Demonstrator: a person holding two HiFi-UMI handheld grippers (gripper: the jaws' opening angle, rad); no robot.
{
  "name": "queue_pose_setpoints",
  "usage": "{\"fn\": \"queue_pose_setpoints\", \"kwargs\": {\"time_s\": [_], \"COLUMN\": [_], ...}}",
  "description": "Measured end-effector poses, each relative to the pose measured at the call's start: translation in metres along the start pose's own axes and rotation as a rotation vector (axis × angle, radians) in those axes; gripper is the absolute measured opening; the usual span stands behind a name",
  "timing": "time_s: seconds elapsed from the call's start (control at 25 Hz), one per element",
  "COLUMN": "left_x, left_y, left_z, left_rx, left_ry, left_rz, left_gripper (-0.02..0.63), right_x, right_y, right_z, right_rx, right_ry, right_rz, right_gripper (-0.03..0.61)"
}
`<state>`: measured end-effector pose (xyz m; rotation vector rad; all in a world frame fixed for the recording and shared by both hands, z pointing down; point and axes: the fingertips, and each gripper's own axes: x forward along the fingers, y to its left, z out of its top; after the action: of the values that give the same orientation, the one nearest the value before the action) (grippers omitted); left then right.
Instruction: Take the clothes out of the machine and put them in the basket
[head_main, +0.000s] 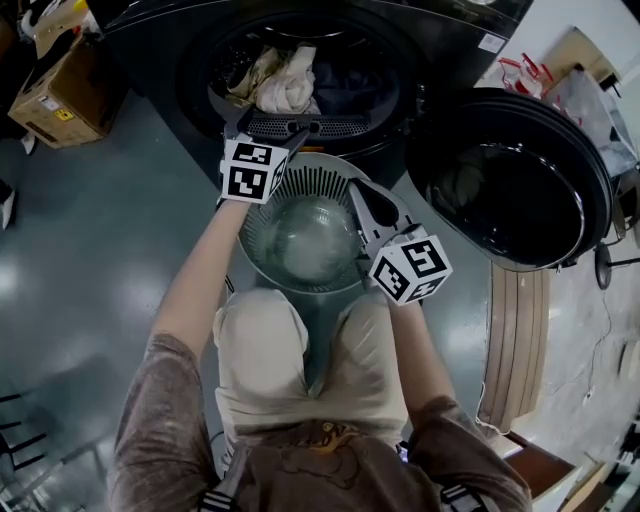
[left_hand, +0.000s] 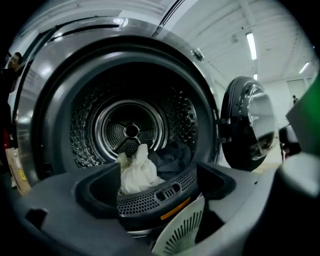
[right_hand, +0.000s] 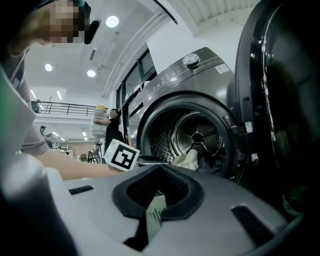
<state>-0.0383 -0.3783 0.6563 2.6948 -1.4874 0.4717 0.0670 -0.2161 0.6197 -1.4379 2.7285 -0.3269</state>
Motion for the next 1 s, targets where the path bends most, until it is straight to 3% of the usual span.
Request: {"fn": "queue_pose_setpoints", "kwargs": {"time_s": [0.32, 0.64, 0.84, 1.0], "left_x": [0.086, 0.14, 0.161, 0.168], "left_y": [0.033, 0.041, 0.048, 0.058], "left_z": [-0.024, -0.055, -0.068, -0.072], "left_rx": [0.067, 0.16, 0.152, 0.149], "left_ry": [0.135, 0.295, 0.354, 0.414], "left_rz": [0.042, 0.026, 0.029, 0.091], "left_gripper": [0.465, 0.465, 0.465, 0.462], "right_x": [0.007, 0.021, 0.028, 0.029], "right_y": [0.0, -0.005, -0.005, -0.01], "right_z": [-0.015, -0.025, -0.034, -0.038], "right_rx": [0.01, 0.019, 0.023, 0.02], "right_ry": [0.039, 0.064, 0.079, 0.09], "right_rz": [-0.02, -0.039, -0.051, -0.063], "right_gripper": [-0.003, -0.003, -0.003, -0.003]}}
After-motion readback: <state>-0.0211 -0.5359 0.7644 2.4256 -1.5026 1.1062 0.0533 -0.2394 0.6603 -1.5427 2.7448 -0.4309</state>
